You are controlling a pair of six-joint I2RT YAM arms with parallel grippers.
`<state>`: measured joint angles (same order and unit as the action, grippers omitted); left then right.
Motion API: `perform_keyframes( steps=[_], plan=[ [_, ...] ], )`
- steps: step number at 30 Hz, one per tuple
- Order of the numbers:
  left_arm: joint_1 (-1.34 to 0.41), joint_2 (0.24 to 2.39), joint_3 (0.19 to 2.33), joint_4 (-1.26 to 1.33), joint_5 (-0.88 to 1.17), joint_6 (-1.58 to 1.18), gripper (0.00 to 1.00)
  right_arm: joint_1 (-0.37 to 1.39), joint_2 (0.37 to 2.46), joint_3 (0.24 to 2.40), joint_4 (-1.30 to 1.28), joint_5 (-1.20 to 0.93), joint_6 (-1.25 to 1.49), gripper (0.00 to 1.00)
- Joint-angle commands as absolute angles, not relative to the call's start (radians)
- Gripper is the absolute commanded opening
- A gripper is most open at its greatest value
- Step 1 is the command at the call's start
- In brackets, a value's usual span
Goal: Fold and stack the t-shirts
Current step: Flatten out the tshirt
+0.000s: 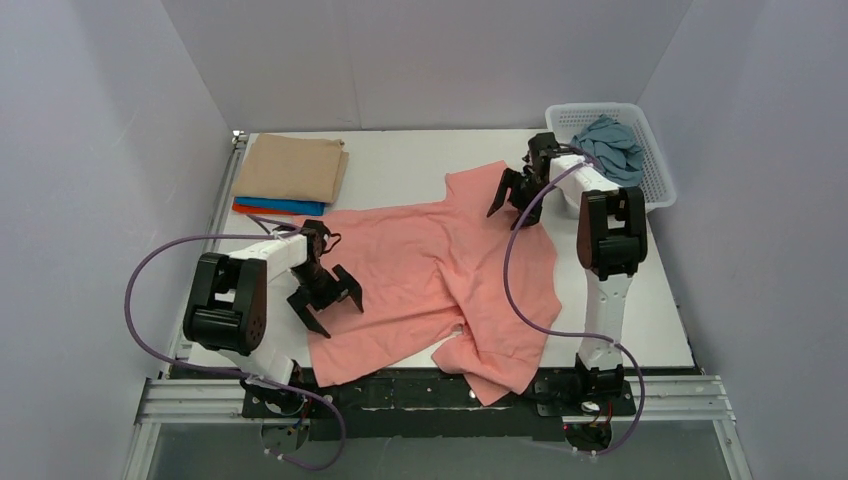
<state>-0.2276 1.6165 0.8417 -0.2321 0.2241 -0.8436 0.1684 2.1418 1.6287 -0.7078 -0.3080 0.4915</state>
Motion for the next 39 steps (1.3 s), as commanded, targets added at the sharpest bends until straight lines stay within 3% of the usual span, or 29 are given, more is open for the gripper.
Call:
perform_keyframes(
  steps=[1, 9, 17, 23, 29, 35, 39],
  plan=[
    [-0.138, 1.649, 0.833, -0.376, 0.061, -0.769, 0.98, 0.144, 2.260, 1.830, -0.778, -0.300, 0.465, 0.79],
    [-0.066, 1.907, 1.194, -0.453, -0.045, -0.725, 0.98, 0.088, 2.546, 2.399, -0.941, -0.216, 0.374, 0.80],
    [-0.068, 1.898, 1.363, -0.541, -0.043, -0.686, 0.98, 0.095, 2.456, 2.376, -0.814, -0.259, 0.293, 0.79],
    [-0.110, 1.606, 1.225, -0.574, -0.041, -0.693, 0.98, 0.224, 2.131, 2.048, -0.788, -0.011, 0.215, 0.82],
    [-0.126, 1.338, 0.987, -0.540, 0.029, -0.758, 0.98, 0.345, 1.815, 1.566, -0.701, 0.042, 0.362, 0.82],
    [-0.137, 1.416, 0.900, -0.345, 0.139, -0.775, 0.98, 0.438, 1.652, 1.182, -0.561, -0.026, 0.464, 0.81],
    [-0.158, 1.526, 0.936, -0.303, 0.116, -0.763, 0.98, 0.432, 1.643, 1.069, -0.530, 0.010, 0.472, 0.81]
  ],
)
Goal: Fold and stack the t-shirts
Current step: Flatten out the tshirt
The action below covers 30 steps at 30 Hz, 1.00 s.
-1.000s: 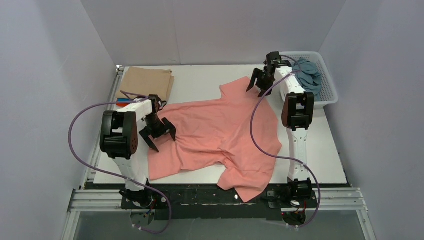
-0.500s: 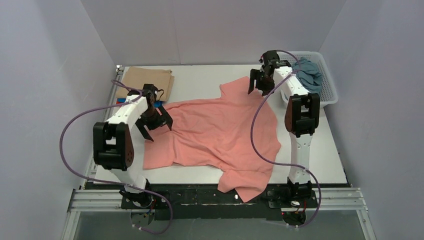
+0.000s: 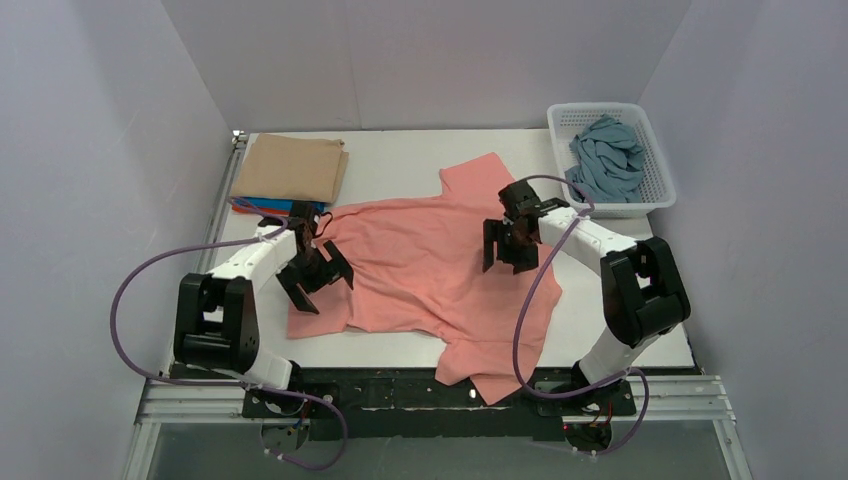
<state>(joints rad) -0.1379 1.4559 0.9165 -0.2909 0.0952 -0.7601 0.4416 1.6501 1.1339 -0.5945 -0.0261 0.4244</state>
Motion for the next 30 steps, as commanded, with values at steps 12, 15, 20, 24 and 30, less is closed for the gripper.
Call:
perform_keyframes(
  steps=[12, 15, 20, 24, 30],
  plan=[
    [-0.142, 1.586, 0.832, -0.343, 0.041, -0.751, 0.98, 0.281, 1.846, 1.210, -0.609, -0.090, 0.389, 0.81],
    [-0.128, 1.639, 0.859, -0.316, 0.056, -0.750, 0.98, 0.264, 1.952, 1.351, -0.658, -0.119, 0.325, 0.81],
    [-0.104, 1.774, 1.006, -0.340, 0.031, -0.721, 0.98, 0.229, 2.113, 1.612, -0.847, -0.158, 0.313, 0.80],
    [-0.086, 1.802, 1.112, -0.391, 0.027, -0.706, 0.98, 0.202, 2.102, 1.608, -0.825, -0.203, 0.286, 0.77],
    [-0.087, 1.551, 1.045, -0.457, 0.081, -0.749, 0.98, 0.212, 1.884, 1.555, -0.790, -0.110, 0.253, 0.78]
  ],
)
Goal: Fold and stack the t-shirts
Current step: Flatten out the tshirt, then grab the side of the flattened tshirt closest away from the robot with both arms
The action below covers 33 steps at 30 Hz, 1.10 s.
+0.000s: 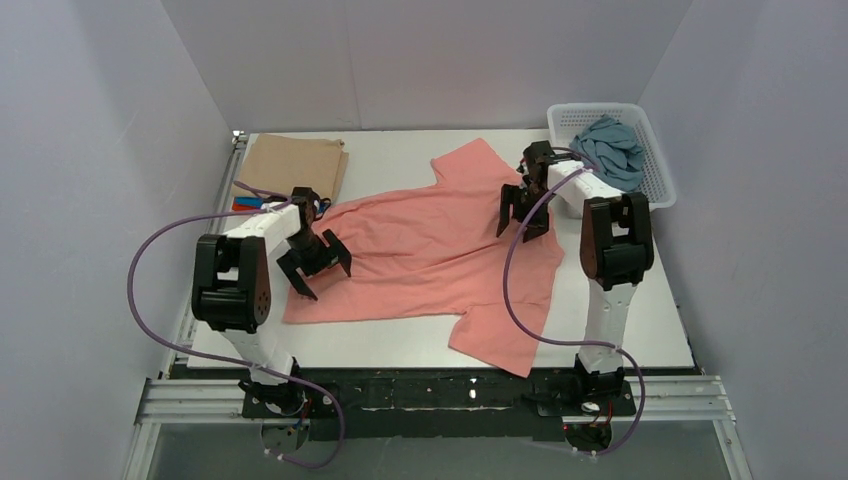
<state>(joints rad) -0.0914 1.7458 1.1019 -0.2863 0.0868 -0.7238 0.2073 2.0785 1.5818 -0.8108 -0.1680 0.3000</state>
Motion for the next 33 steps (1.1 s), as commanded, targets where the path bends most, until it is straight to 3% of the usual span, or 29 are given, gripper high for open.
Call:
perform_keyframes(
  steps=[1, 8, 15, 24, 28, 33],
  plan=[
    [-0.087, 1.484, 1.017, -0.475, 0.062, -0.762, 0.98, 0.216, 1.835, 1.548, -0.790, -0.091, 0.262, 0.78],
    [-0.064, 1.138, 0.813, -0.603, -0.193, -0.882, 0.98, 0.324, 1.463, 1.241, -0.732, 0.051, 0.393, 0.79],
    [0.093, 1.200, 0.698, -0.384, -0.130, -0.874, 0.97, 0.528, 1.157, 0.871, -0.718, 0.031, 0.582, 0.78],
    [0.141, 1.397, 0.698, -0.203, -0.106, -0.913, 0.69, 0.687, 1.005, 0.713, -0.809, 0.018, 0.740, 0.76],
    [0.141, 1.398, 0.642, -0.205, -0.105, -0.939, 0.63, 0.692, 0.967, 0.680, -0.872, 0.037, 0.805, 0.76],
    [0.140, 1.401, 0.580, -0.184, -0.108, -0.973, 0.47, 0.702, 0.971, 0.658, -0.907, 0.041, 0.847, 0.74]
  ],
)
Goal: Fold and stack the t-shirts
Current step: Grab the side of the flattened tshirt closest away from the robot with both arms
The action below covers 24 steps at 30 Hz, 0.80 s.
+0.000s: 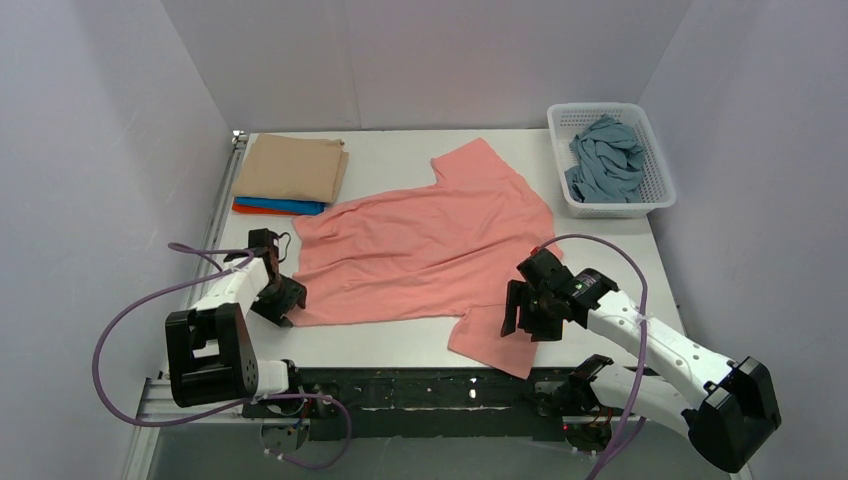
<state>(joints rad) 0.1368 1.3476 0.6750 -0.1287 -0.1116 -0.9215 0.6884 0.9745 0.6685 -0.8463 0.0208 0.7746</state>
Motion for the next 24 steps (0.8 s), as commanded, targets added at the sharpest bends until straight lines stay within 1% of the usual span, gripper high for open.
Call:
perform_keyframes(
  steps=[1, 5, 6, 8, 12, 16, 19, 20, 21, 22, 23, 24],
  plan=[
    [0.140, 1.409, 0.577, -0.181, -0.103, -0.981, 0.44, 0.711, 0.976, 0.651, -0.912, 0.045, 0.859, 0.73],
    [0.140, 1.433, 0.586, -0.190, -0.091, -1.000, 0.26, 0.765, 1.014, 0.639, -0.929, 0.038, 0.892, 0.69],
    [0.141, 1.433, 0.592, -0.205, -0.093, -1.004, 0.22, 0.785, 1.022, 0.642, -0.934, 0.034, 0.900, 0.69],
    [0.139, 1.429, 0.603, -0.226, -0.094, -1.002, 0.20, 0.823, 1.034, 0.643, -0.950, 0.025, 0.924, 0.68],
    [0.139, 1.412, 0.606, -0.253, -0.086, -1.010, 0.00, 0.882, 1.074, 0.606, -0.920, -0.042, 0.954, 0.66],
    [0.139, 1.401, 0.619, -0.276, -0.091, -1.006, 0.00, 0.888, 1.136, 0.582, -0.833, -0.013, 0.963, 0.65],
    [0.138, 1.401, 0.632, -0.289, -0.080, -1.003, 0.00, 0.888, 1.226, 0.589, -0.769, -0.024, 0.957, 0.62],
    [0.139, 1.400, 0.634, -0.294, -0.077, -1.001, 0.00, 0.887, 1.257, 0.599, -0.767, -0.021, 0.957, 0.59],
    [0.139, 1.397, 0.636, -0.303, -0.077, -1.001, 0.00, 0.888, 1.279, 0.613, -0.769, -0.008, 0.965, 0.51],
    [0.140, 1.393, 0.640, -0.316, -0.077, -1.001, 0.00, 0.888, 1.290, 0.621, -0.771, 0.020, 0.972, 0.40],
    [0.139, 1.385, 0.644, -0.329, -0.075, -0.998, 0.00, 0.887, 1.292, 0.629, -0.778, 0.042, 0.979, 0.34],
    [0.139, 1.376, 0.648, -0.338, -0.069, -0.993, 0.00, 0.887, 1.287, 0.632, -0.784, 0.054, 0.983, 0.25]
  ],
)
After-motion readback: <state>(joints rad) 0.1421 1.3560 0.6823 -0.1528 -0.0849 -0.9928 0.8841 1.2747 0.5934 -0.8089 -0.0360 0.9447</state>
